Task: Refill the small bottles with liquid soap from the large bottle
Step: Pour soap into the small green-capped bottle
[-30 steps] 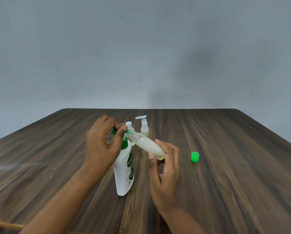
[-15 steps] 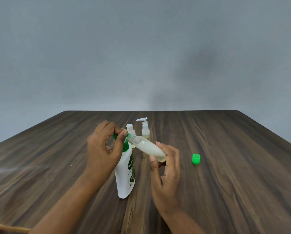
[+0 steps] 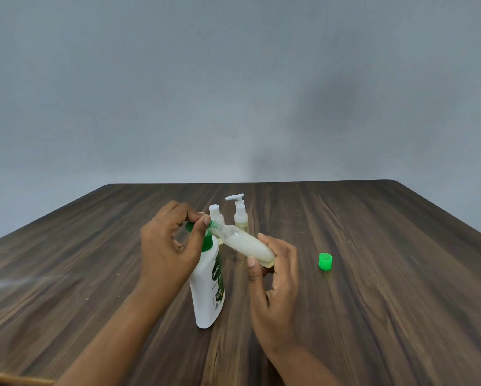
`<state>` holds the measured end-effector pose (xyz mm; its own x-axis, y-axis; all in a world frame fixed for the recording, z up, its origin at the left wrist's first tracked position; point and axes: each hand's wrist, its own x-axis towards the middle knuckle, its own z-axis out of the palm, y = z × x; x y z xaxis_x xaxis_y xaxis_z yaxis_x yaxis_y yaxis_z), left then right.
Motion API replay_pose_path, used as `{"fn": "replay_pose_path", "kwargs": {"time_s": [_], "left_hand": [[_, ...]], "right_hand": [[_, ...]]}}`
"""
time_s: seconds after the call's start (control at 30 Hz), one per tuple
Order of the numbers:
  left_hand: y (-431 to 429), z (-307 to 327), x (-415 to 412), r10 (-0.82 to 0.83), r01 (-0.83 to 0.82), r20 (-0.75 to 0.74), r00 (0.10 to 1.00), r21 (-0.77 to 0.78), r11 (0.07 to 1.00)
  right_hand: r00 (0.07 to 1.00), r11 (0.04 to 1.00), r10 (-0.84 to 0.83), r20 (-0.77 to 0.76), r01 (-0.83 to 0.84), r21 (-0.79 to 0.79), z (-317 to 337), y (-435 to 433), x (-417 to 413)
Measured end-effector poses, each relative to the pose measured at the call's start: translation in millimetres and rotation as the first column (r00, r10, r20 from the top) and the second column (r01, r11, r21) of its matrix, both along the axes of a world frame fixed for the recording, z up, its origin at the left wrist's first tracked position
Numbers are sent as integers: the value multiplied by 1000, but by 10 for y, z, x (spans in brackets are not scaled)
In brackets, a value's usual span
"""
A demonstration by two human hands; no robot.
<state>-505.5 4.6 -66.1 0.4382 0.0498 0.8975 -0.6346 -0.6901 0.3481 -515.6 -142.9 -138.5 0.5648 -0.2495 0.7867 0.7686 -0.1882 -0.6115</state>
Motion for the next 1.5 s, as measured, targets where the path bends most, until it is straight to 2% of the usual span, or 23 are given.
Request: {"fn": "replay_pose_path", "kwargs": {"time_s": [0.37,0.67,0.97,1.3,1.5], "left_hand": [[-33,163,3,26,-26,7,1000,55,998],[-46,-25,0,20,-20,33,999,4,1000],[-44,211,0,24,-24,-2,1000,91,996],[-48,26,7,36,-36,19,999,27,999],[-42,221,18,42,-39,-23,999,136,990]], "right_hand": [[1000,1000,5,14,-5,-3,24,9,-5],[1000,1000,-11,13,11,8,6,4,-6],[1000,1000,5,10,-5,5,18,1,-5],[1000,1000,0,-8,0,0,-14,2,-4],[1000,1000,19,5,-19,5,8,-9,-8]]}}
